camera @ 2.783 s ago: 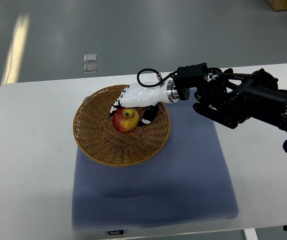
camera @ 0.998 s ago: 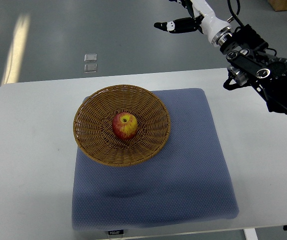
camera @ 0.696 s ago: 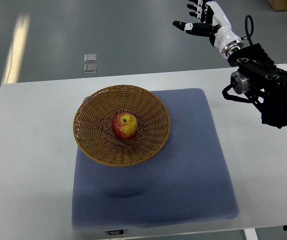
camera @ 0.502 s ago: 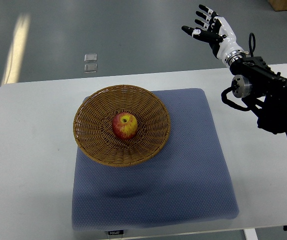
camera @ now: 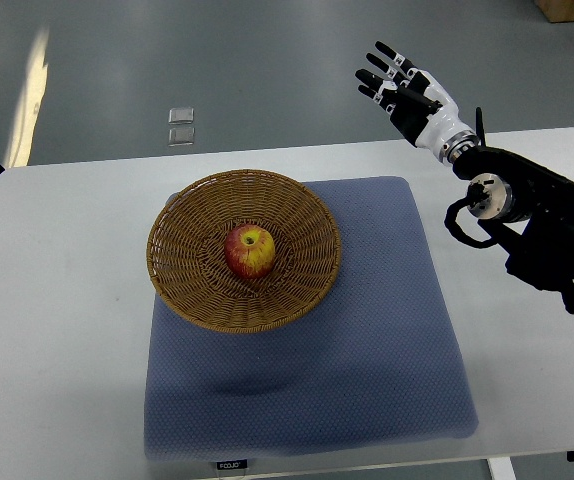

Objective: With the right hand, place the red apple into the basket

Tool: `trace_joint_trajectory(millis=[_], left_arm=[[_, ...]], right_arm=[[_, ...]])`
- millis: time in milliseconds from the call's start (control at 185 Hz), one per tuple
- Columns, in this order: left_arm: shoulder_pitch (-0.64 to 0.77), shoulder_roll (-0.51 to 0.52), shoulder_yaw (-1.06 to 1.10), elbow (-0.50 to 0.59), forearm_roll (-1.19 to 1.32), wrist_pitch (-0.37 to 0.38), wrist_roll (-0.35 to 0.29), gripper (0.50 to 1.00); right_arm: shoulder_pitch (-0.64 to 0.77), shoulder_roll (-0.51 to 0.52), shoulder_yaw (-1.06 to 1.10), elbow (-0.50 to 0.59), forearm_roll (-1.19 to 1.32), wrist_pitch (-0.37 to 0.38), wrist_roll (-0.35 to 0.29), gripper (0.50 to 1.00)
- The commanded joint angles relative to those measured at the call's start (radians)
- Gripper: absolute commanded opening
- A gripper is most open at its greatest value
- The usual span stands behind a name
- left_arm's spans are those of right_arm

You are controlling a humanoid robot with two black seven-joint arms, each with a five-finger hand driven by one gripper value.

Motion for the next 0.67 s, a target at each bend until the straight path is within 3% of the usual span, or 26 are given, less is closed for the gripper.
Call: trace_joint_trajectory(millis=[0, 254, 485, 663], left_arm=[[0.000, 0.000, 0.000, -0.001, 0.000, -0.001, 0.000, 1.000], [0.000, 0.000, 0.000, 0.000, 0.000, 0.001, 0.000, 1.000], [0.000, 0.000, 0.000, 0.000, 0.000, 0.001, 0.000, 1.000], [0.000, 0.000, 0.000, 0.000, 0.000, -0.001, 0.000, 1.000]], right_arm=[[-0.013, 0.018, 0.040, 0.000, 0.001, -0.007, 0.000, 0.921], [-0.031, 0.032, 0.084, -0.002, -0.005, -0.031, 0.008, 0.921], [-0.043, 0.024, 0.084, -0.002, -0.003, -0.033, 0.081, 0.921], [-0.049, 0.020, 0.083, -0.003, -0.005, -0.037, 0.101, 0.921]])
